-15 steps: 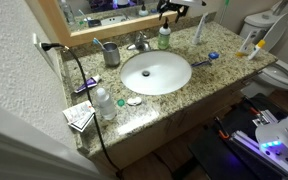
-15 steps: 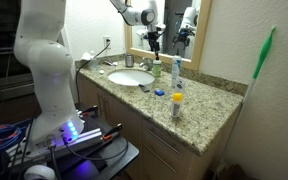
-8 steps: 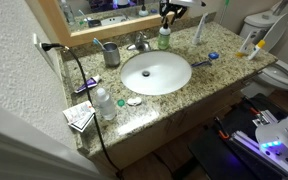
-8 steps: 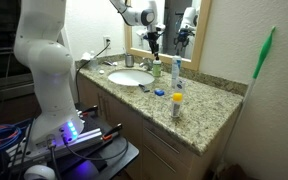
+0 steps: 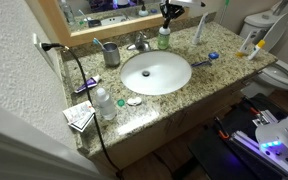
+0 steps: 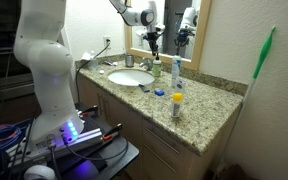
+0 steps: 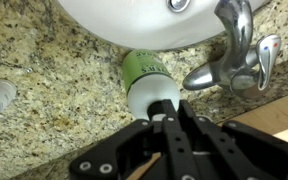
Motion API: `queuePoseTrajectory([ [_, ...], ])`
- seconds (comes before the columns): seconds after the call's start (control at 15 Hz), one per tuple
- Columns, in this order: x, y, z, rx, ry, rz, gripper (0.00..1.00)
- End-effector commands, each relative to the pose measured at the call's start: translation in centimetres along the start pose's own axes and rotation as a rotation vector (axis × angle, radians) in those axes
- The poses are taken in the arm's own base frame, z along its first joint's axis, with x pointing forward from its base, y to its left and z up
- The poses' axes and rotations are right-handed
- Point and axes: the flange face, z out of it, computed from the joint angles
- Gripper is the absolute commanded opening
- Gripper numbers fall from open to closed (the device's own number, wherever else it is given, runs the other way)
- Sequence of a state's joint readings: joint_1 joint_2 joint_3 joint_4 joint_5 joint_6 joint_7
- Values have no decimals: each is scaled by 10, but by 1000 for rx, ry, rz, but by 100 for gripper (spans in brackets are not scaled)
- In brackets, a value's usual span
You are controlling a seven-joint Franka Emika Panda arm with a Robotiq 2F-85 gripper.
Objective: Move the pump bottle forward and then push down on its pump
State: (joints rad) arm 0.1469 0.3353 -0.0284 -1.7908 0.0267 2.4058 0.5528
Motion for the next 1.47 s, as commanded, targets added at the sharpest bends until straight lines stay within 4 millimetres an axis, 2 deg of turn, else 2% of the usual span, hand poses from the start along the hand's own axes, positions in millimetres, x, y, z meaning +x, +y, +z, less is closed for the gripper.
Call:
queuePoseTrajectory([
  [0.0, 2, -2, 6, 3, -12, 3, 3],
  [0.4, 4, -1, 11, -8, -34, 4, 3],
  [0.67, 9, 2, 29, -21, -142, 20, 3],
  [0.8, 14, 8, 43, -55, -184, 56, 3],
  [1.07, 23, 29, 86, -123, -261, 111, 3],
  [1.13, 24, 31, 90, -123, -266, 116, 35],
  [1.2, 25, 30, 84, -108, -263, 109, 36],
  [1.4, 18, 23, 57, -63, -253, 43, 56],
])
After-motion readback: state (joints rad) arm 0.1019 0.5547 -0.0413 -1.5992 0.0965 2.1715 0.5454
